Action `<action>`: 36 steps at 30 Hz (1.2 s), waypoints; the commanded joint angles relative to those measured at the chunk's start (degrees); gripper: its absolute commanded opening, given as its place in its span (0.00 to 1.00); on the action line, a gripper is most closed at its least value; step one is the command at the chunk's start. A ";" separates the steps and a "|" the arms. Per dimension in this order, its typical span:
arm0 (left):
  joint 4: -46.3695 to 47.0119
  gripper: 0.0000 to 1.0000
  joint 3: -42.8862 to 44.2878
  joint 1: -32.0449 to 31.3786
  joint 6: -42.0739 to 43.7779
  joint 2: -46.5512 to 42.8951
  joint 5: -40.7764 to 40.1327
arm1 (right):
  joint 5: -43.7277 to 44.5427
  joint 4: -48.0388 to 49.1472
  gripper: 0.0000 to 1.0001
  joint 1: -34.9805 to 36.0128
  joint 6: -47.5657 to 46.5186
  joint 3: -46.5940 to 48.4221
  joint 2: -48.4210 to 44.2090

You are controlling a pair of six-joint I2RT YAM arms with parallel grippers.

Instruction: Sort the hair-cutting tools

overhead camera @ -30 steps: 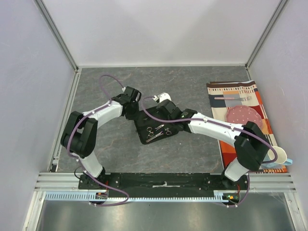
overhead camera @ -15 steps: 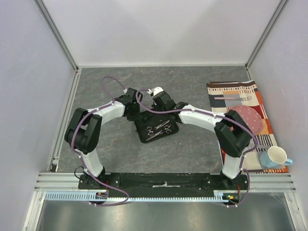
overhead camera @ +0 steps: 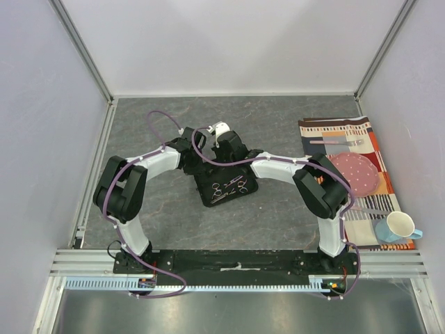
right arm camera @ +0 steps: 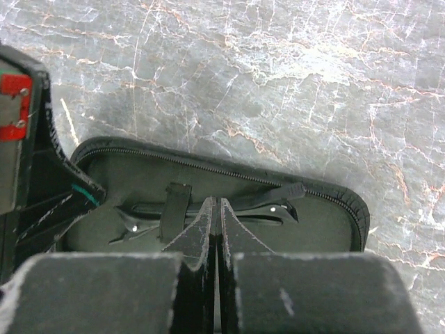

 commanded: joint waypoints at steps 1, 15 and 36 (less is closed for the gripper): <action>2.38 0.02 -1.97 -0.85 -1.62 1.83 0.70 | 2.04 4.24 0.00 -0.59 -0.72 2.60 2.41; 2.82 0.02 -1.88 -0.85 -1.80 1.83 1.14 | -1.98 -1.20 0.00 -1.73 -1.60 0.23 5.40; 3.08 0.02 -2.23 -0.85 -1.97 0.86 1.40 | 3.27 -6.12 0.00 -1.64 -0.90 1.81 -6.99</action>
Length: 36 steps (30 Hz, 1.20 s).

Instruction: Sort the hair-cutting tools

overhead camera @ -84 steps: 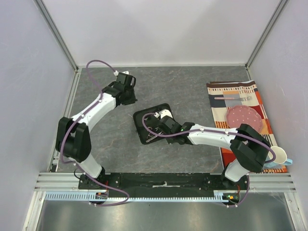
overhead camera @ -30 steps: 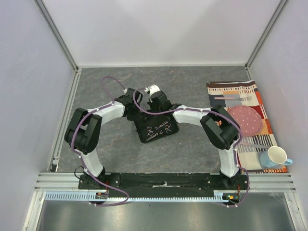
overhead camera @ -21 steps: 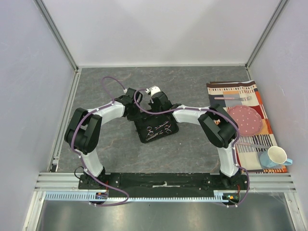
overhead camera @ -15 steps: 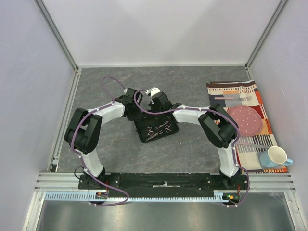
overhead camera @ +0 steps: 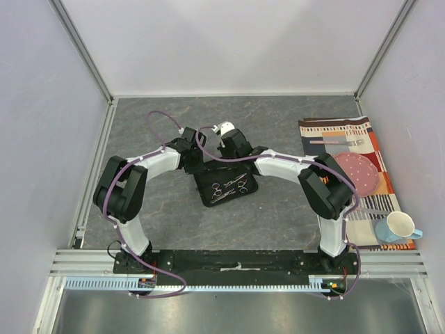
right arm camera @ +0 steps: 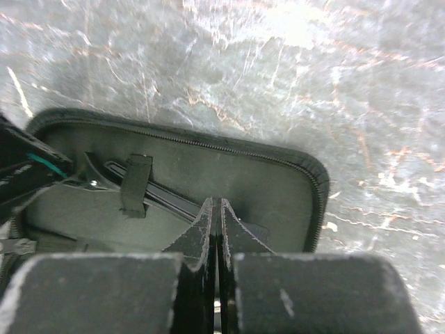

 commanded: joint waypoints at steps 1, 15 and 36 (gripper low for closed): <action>0.72 0.02 -1.60 -0.83 -1.38 0.82 0.60 | 2.77 -1.19 0.00 0.04 -0.09 2.96 -7.67; 0.81 0.02 -1.42 -0.83 -1.38 0.47 1.21 | 5.85 -16.49 0.00 0.04 2.72 8.69 -3.99; 0.98 0.02 -1.51 -0.83 -1.03 1.70 1.12 | 3.56 -10.43 0.00 -1.28 2.73 6.49 6.04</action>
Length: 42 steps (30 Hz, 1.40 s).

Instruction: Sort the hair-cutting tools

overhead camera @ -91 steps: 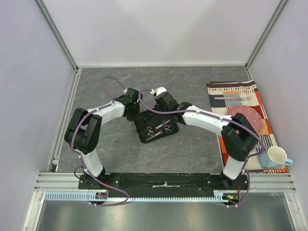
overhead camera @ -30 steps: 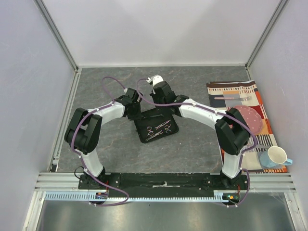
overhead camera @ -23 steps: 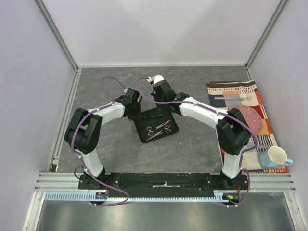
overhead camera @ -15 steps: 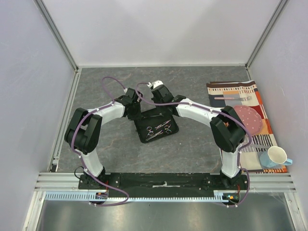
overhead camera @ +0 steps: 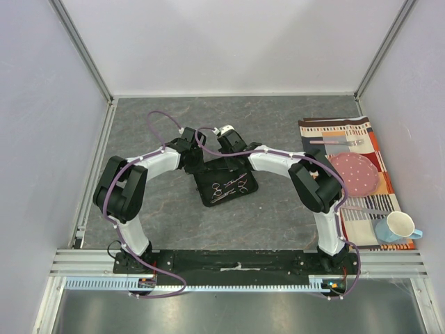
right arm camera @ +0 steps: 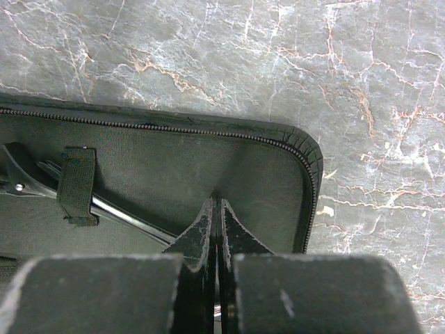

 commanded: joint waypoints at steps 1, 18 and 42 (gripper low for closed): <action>0.61 0.02 -1.36 -0.85 -1.03 1.72 0.79 | -0.11 0.94 0.00 -0.49 -0.29 -0.20 0.18; -4.39 0.02 1.28 -0.85 -1.21 -5.48 0.53 | 1.40 -2.39 0.00 0.47 -1.53 -2.91 -20.03; -12.48 0.02 19.83 -0.41 3.19 8.22 -8.26 | 3.67 -6.00 0.00 13.22 14.29 -33.42 -34.72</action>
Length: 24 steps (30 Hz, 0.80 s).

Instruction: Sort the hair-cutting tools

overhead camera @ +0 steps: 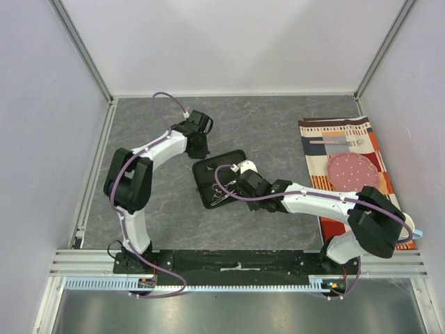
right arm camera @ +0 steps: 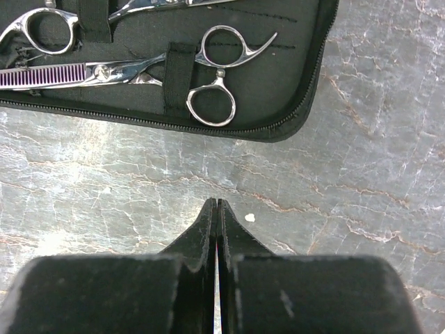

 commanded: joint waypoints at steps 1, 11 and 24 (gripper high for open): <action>-1.25 0.02 2.32 0.07 1.81 4.89 -2.36 | 0.46 1.10 0.00 0.17 4.74 -1.51 -2.13; 0.68 0.02 -3.73 -0.80 0.85 4.74 -1.22 | 5.55 3.39 0.00 -0.44 8.18 -0.37 5.77; 3.58 0.02 -21.14 -5.90 -4.51 -5.81 -0.42 | 6.26 4.09 0.00 -11.60 5.19 4.55 10.87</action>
